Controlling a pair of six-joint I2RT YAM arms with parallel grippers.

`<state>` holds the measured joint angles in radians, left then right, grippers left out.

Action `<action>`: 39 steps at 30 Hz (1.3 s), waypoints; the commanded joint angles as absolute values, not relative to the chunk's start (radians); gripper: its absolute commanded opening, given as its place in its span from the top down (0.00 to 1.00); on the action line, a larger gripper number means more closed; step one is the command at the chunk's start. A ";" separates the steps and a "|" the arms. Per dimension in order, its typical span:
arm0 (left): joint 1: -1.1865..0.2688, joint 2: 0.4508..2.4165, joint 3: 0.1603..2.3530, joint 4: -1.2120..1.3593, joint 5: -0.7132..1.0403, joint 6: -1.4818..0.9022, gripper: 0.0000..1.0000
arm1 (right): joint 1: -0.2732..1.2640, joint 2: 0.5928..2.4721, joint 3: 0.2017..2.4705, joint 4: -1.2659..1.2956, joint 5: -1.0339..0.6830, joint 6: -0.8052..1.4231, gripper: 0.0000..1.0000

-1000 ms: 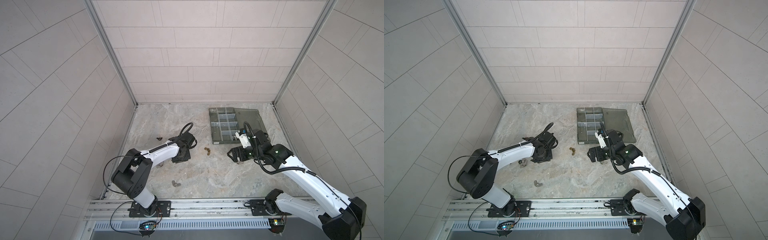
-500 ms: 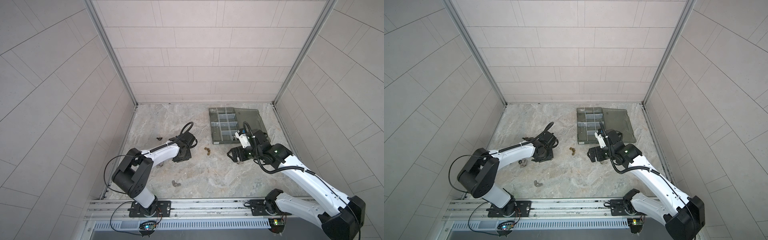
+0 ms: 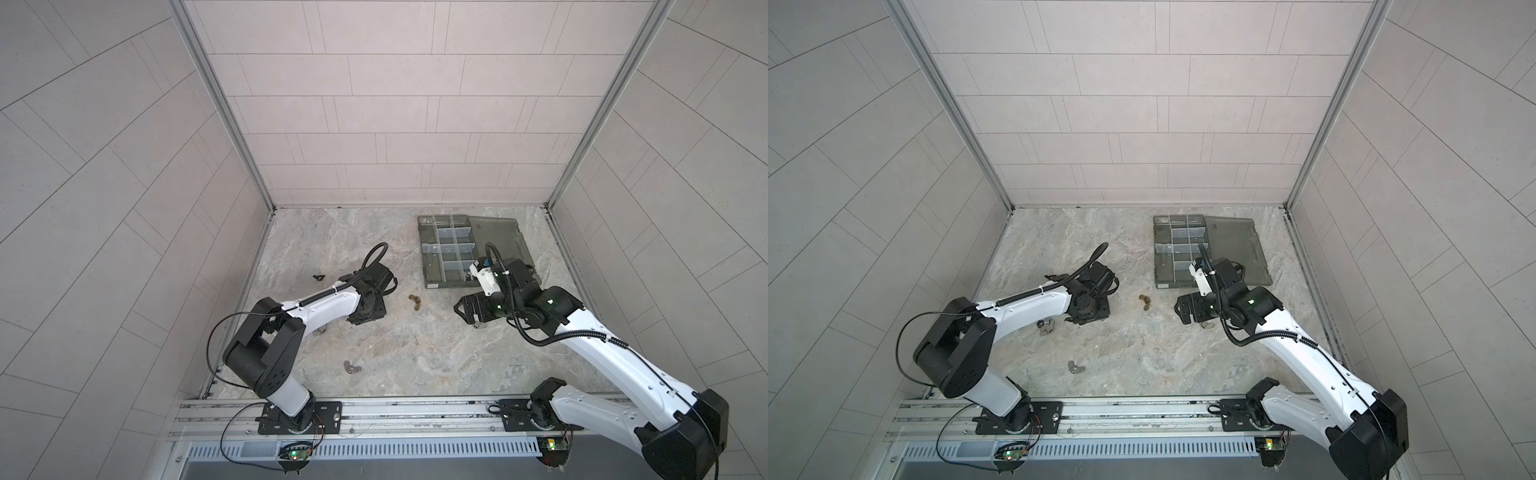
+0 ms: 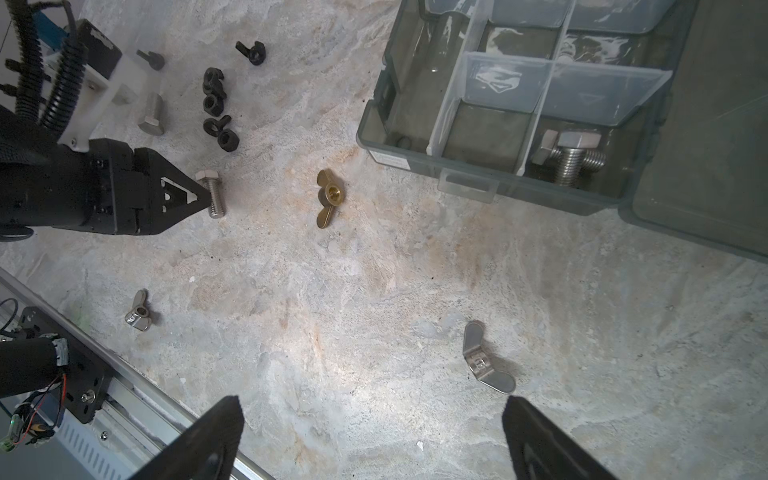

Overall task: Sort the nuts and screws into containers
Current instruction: 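Lift the silver bolt off the table with the left gripper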

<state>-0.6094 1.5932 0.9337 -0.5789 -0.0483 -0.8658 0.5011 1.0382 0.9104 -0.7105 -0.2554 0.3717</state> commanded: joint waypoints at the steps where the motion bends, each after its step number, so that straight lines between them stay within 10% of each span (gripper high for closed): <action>1: -0.614 1.614 0.967 -0.588 -0.062 -0.876 0.55 | 0.492 1.032 0.929 -0.722 -0.257 0.357 0.01; 19: -0.611 1.732 1.006 -0.564 -0.081 -0.848 0.60 | 0.476 1.028 0.929 -0.726 -0.279 0.357 0.01; 39: -0.616 1.727 1.112 -0.667 -0.053 -0.788 0.88 | 0.475 1.031 0.972 -0.742 -0.284 0.371 0.01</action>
